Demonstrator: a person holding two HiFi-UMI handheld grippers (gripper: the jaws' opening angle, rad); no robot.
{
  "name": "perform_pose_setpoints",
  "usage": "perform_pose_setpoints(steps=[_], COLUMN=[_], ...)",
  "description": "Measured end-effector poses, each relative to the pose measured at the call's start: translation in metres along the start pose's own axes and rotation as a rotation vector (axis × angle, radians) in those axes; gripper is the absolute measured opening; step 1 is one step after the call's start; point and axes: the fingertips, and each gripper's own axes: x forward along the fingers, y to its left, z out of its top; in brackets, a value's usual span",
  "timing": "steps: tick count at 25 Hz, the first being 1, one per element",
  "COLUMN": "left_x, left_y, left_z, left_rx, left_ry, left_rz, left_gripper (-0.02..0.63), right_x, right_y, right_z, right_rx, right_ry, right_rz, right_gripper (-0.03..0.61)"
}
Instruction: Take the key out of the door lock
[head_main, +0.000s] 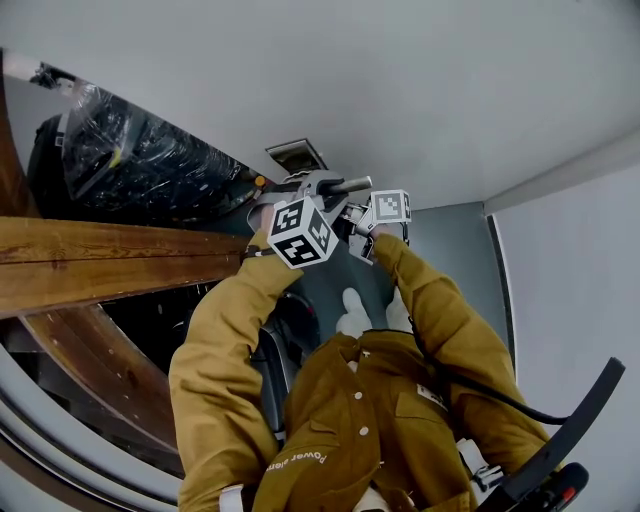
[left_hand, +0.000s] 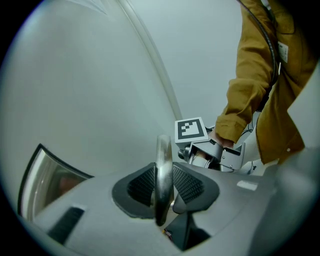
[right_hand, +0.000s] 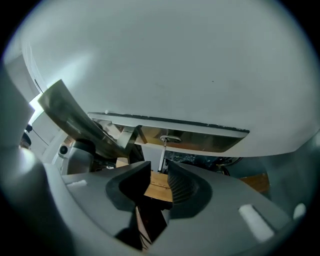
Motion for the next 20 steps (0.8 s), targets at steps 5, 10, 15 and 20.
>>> perform_pose_setpoints(steps=[5,10,15,20], left_x=[0.0,0.0,0.0,0.0], left_y=[0.0,0.0,0.0,0.0], left_z=[-0.001,-0.001,-0.002,-0.004], left_rx=[-0.001,-0.001,0.001,0.001], left_ry=[-0.003,-0.003,-0.002,-0.006], left_rz=[-0.001,0.002,0.0,-0.001], left_gripper=[0.107,0.107,0.107,0.107], right_x=[0.003,0.005,0.001,0.001], right_y=[-0.004,0.002,-0.004,-0.007], right_z=[0.0,0.0,0.014,0.015], right_rx=[-0.013,-0.029,0.005,0.008], right_ry=[0.01,0.009,-0.046,-0.041], right_rz=[-0.021,0.014,0.005,-0.02], right_gripper=[0.038,0.04,0.072,0.043])
